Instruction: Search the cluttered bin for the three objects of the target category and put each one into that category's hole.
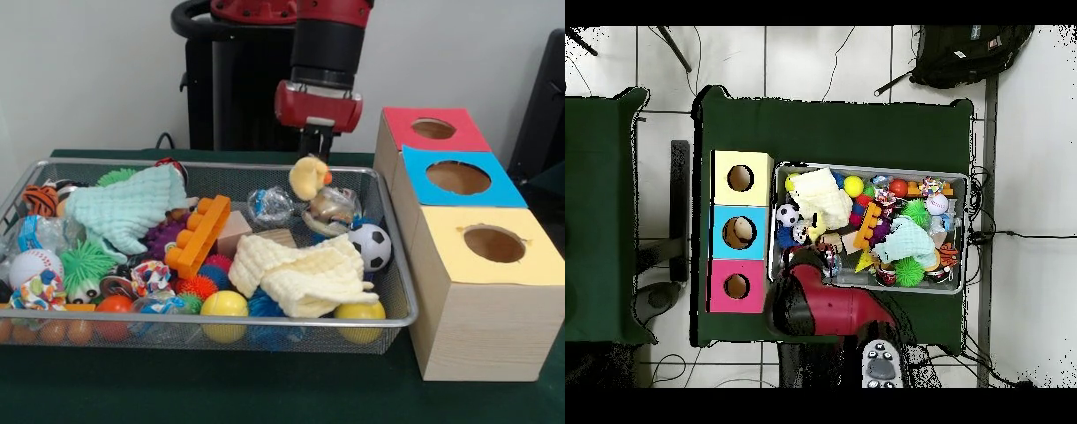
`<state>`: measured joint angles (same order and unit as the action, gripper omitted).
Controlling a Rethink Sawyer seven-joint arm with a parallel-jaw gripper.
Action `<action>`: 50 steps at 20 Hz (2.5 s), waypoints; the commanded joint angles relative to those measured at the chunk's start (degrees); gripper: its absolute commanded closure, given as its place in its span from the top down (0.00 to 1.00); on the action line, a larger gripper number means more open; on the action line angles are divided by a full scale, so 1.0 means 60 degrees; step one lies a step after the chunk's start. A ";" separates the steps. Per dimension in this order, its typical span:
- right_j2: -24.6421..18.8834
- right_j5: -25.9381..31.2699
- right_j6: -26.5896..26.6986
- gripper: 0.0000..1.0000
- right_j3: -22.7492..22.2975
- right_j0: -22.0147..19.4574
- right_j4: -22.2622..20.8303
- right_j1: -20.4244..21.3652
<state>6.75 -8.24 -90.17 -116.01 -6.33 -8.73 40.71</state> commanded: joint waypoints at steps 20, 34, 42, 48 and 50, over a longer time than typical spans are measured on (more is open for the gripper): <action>-0.0041 0.1958 -0.2634 0.00 -0.2196 0.1081 0.2070 0.2268; -0.0655 0.1307 -0.3299 0.00 -0.2436 0.1850 0.3237 0.1643; -0.0755 0.1258 -0.3535 0.00 -0.2476 0.1987 0.3395 0.1551; -0.0832 0.1124 -0.3859 0.00 -0.2601 0.2061 0.3382 0.1389; -0.0787 0.1209 -0.3969 0.00 -0.2573 0.2161 0.3452 0.1399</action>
<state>6.70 2.32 -98.40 -130.14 6.29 8.48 52.17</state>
